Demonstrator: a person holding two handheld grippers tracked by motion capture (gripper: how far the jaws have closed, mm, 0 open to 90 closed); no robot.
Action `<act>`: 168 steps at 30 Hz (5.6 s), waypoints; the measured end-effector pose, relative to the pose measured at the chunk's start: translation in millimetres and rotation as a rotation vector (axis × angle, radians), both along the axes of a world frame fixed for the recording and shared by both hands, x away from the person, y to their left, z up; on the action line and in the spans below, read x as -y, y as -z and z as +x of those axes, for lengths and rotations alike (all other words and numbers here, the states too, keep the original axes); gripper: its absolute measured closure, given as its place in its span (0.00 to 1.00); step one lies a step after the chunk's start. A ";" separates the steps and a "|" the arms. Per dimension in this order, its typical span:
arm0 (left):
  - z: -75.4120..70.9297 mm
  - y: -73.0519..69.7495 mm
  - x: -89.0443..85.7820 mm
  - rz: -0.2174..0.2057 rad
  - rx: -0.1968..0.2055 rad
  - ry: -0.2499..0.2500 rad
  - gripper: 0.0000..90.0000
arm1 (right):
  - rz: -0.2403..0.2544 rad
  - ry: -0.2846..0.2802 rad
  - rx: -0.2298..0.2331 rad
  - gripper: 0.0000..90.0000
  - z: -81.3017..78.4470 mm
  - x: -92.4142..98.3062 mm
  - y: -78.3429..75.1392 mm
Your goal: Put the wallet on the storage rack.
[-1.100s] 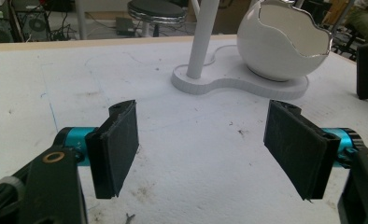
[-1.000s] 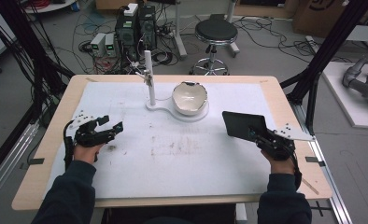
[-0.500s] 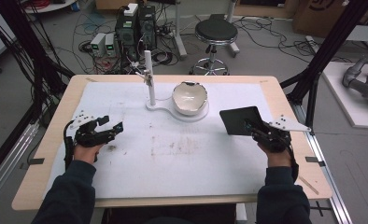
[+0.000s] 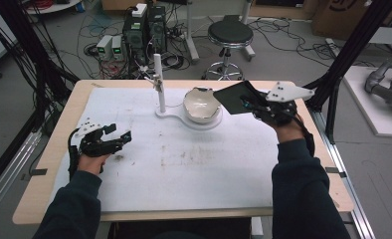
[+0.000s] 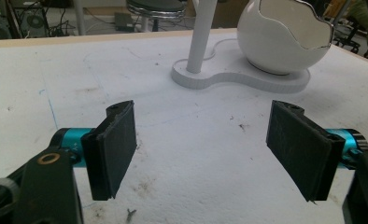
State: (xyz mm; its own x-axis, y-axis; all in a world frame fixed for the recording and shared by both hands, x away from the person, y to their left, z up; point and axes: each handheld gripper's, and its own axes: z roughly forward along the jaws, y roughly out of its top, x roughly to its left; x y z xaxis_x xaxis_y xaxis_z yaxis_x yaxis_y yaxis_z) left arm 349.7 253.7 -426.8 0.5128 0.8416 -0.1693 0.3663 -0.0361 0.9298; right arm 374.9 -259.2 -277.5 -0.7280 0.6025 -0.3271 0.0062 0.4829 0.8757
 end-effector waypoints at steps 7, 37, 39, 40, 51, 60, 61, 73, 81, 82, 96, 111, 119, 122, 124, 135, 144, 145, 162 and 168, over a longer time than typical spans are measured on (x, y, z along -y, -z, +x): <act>0.4 0.5 -0.3 -0.013 -0.009 0.002 0.27 | -0.060 -0.068 0.036 0.83 24.1 -34.2 -13.9; 1.2 0.9 -5.4 -0.052 -0.024 -0.006 0.27 | -0.363 -0.217 -0.069 0.79 98.9 -104.0 48.3; 0.8 0.7 -6.1 -0.052 -0.024 -0.007 0.27 | -0.344 -0.216 -0.132 0.74 96.7 -109.6 52.5; 0.6 0.6 -6.5 -0.051 -0.023 -0.008 0.27 | -0.328 -0.213 -0.156 0.73 95.4 -111.1 54.2; -0.2 0.1 -7.8 -0.057 -0.021 -0.012 0.27 | -0.171 -0.180 -0.293 0.53 80.4 -106.9 61.4; -0.4 0.1 -8.0 -0.054 -0.021 -0.010 0.27 | -0.104 -0.173 -0.392 0.42 69.8 -93.8 65.5; -0.6 -0.1 -7.7 -0.052 -0.022 -0.011 0.27 | -0.091 -0.169 -0.405 0.41 69.3 -92.7 66.1; -1.1 -0.1 -6.2 -0.045 -0.026 -0.002 0.27 | 0.003 -0.207 -0.442 0.42 62.8 -83.4 74.0; -1.5 -0.3 -5.5 -0.042 -0.027 0.000 0.27 | -0.152 -0.246 -0.337 0.54 56.5 -86.9 81.6; -1.6 -0.3 -5.4 -0.043 -0.028 0.000 0.27 | -0.186 -0.239 -0.301 0.60 54.4 -89.0 80.9; -1.6 -0.2 -5.2 -0.043 -0.027 -0.001 0.27 | -0.195 -0.186 -0.287 0.51 52.1 -90.1 77.5; -1.6 -0.3 -5.6 -0.042 -0.023 -0.001 0.27 | -0.059 -0.108 -0.295 0.33 40.8 -69.0 65.9; -1.7 -0.8 -5.7 -0.043 -0.014 -0.002 0.27 | 0.013 0.013 -0.287 0.32 26.7 -28.9 69.3; -1.4 -2.4 -4.7 -0.035 -0.003 0.009 0.27 | 0.028 0.107 -0.284 0.30 16.9 -10.1 77.1; -1.1 -4.3 -3.2 -0.030 0.008 0.013 0.26 | 0.030 0.165 -0.269 0.28 8.1 1.4 82.4; 1.2 -6.8 -1.2 -0.022 0.030 0.009 0.24 | 0.108 0.315 -0.311 0.23 -25.0 37.5 118.8; -1.4 -8.3 -0.8 -0.016 0.033 0.014 0.24 | 0.087 0.339 -0.313 0.23 -30.1 39.8 131.6; -2.7 -8.5 -1.1 -0.016 0.035 0.015 0.24 | 0.090 0.342 -0.311 0.23 -30.7 40.1 131.1; -5.2 -9.7 0.4 -0.022 0.043 0.034 0.24 | 0.071 0.369 -0.309 0.23 -35.9 45.5 131.7; -4.8 -9.5 -0.1 -0.029 0.044 0.031 0.24 | 0.070 0.370 -0.314 0.23 -35.8 46.3 133.1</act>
